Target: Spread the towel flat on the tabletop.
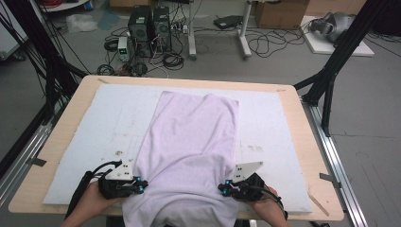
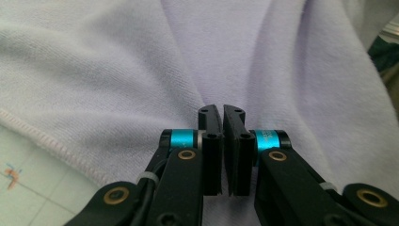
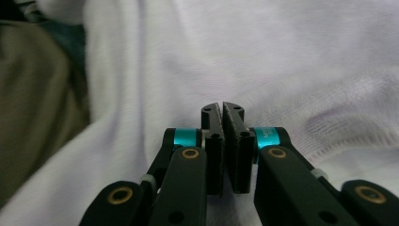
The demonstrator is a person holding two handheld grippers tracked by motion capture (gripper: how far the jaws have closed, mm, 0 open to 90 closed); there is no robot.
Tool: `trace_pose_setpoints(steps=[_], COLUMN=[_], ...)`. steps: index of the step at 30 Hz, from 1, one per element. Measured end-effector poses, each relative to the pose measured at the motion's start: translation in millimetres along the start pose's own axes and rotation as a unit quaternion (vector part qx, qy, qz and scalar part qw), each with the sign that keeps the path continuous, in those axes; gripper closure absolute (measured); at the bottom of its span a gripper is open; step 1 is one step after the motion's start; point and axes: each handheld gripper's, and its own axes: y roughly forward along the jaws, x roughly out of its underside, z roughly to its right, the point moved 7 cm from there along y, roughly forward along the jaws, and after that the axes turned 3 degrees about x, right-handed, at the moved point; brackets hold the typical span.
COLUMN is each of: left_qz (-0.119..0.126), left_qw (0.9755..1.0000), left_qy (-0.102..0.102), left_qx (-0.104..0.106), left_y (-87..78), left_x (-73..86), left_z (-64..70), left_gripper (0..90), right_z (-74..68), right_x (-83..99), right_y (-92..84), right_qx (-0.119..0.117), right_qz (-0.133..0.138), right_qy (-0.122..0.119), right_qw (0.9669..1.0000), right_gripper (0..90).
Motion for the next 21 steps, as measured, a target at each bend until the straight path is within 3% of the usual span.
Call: trace_pose_setpoints(steps=[2,3,4,6,8,10,13,14,16,17,19,21], left_qz=[0.008,0.016,0.022,0.02,0.025,0.016,-0.008,-0.008,-0.005,-0.007,-0.009,-0.008], left_qw=[0.9998,0.9996,0.9996,0.9998,0.9996,0.9996,0.9997,0.9998,0.9998,0.9998,0.9999,0.9999], left_qy=[0.015,0.013,0.011,0.005,-0.002,-0.005,-0.016,-0.009,-0.018,-0.016,-0.011,-0.011], left_qx=[0.006,0.017,0.009,-0.007,-0.013,-0.021,-0.017,-0.014,-0.009,-0.006,-0.008,-0.009], left_y=[-11.1,-15.8,-19.8,-24.7,-23.7,-17.4,-1.5,0.7,0.3,0.1,-0.6,-2.4], left_x=[0.3,-0.1,-0.6,-0.7,-1.5,-0.6,4.7,5.7,5.1,5.2,5.5,7.0], left_z=[8.3,12.4,13.3,8.2,2.3,-2.8,-9.8,-11.5,-14.0,-14.2,-12.8,-11.1], left_gripper=[85.4,85.7,79.0,64.3,60.6,60.3,63.2,68.1,79.6,85.2,86.6,87.1], right_z=[-17.7,-24.9,-29.9,-27.8,-17.9,-10.4,-2.1,0.7,6.4,7.6,9.7,8.2], right_x=[-3.0,-5.4,-7.3,-10.0,-11.3,-11.3,-8.3,-6.4,-1.6,-0.2,0.2,1.0], right_y=[-8.3,-13.9,-20.0,-30.7,-34.7,-31.6,-16.9,-11.4,-0.5,2.9,2.1,0.5], right_qx=[-0.011,-0.01,-0.002,0.029,0.05,0.048,0.042,0.04,0.036,0.03,0.02,0.016], right_qz=[0.011,0.02,0.024,0.022,0.02,0.02,0.007,-0.001,-0.014,-0.012,-0.004,-0.007], right_qy=[-0.021,-0.034,-0.037,-0.044,-0.038,-0.026,-0.018,-0.017,-0.01,-0.004,0.005,0.001], right_qw=[0.9997,0.9992,0.999,0.9984,0.9978,0.9983,0.9989,0.999,0.9992,0.9995,0.9998,0.9999], right_gripper=[87.7,86.9,85.3,77.8,73.5,70.4,66.2,64.8,65.3,68.2,82.7,87.0])
